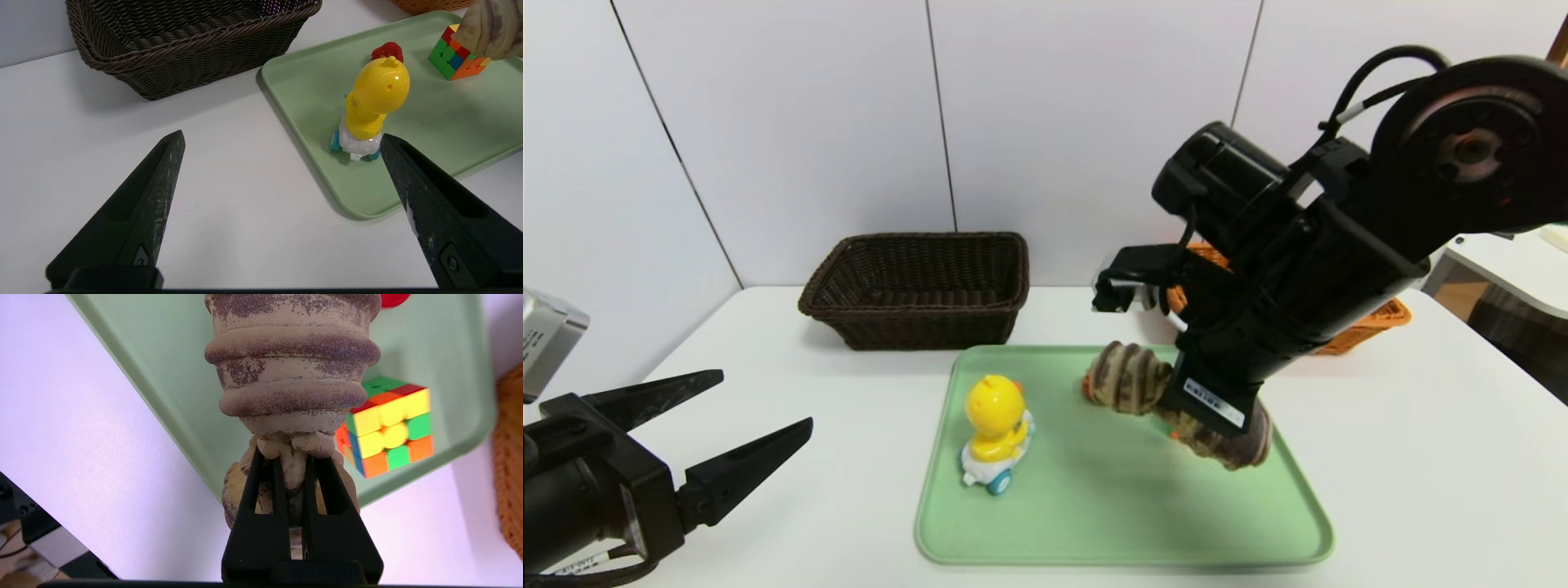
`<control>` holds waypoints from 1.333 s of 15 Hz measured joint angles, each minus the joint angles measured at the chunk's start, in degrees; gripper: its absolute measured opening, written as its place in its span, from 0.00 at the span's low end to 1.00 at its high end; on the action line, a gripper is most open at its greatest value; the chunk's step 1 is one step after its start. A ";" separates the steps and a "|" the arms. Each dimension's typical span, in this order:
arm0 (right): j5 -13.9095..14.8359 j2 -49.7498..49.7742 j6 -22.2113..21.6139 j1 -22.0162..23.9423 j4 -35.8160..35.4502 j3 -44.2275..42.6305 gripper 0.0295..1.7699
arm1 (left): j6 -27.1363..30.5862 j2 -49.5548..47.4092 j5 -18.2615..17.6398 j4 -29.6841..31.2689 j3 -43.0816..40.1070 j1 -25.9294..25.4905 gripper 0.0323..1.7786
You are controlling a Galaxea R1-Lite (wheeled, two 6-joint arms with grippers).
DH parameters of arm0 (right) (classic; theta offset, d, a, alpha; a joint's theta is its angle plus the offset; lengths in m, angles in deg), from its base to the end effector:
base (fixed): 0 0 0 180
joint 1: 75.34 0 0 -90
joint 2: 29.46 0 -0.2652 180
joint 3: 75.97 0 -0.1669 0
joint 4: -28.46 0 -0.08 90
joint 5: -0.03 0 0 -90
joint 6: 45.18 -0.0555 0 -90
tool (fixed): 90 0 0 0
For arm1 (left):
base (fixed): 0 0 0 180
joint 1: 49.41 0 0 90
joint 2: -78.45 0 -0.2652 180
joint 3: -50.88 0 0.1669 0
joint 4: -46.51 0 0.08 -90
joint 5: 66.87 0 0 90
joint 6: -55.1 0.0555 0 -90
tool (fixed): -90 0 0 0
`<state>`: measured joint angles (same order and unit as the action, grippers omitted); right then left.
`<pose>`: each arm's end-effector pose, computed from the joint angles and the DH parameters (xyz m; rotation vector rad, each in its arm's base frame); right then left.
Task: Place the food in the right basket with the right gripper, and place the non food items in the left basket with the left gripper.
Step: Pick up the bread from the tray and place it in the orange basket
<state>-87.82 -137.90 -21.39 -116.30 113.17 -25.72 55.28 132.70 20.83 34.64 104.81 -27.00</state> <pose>0.2279 0.1951 0.1911 -0.7756 0.9193 0.8260 0.1326 -0.0571 0.1857 0.0405 0.2104 -0.4300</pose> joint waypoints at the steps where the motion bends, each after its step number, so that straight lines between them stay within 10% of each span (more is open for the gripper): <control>1: 0.00 0.55 -0.17 0.06 -0.07 -1.62 0.07 | 0.00 0.00 -0.09 0.00 0.00 0.00 0.95; 10: 0.83 3.75 -0.63 2.38 -14.99 -8.70 0.07 | -0.07 -0.15 -0.06 0.09 0.09 -0.06 0.95; 20: -3.05 1.90 0.74 16.30 -27.50 -8.61 0.07 | -0.05 -0.34 -0.04 0.00 -0.11 -0.09 0.95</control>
<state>-90.87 -136.00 -20.65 -100.00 85.67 -34.33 55.23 132.36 20.79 34.64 104.70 -27.09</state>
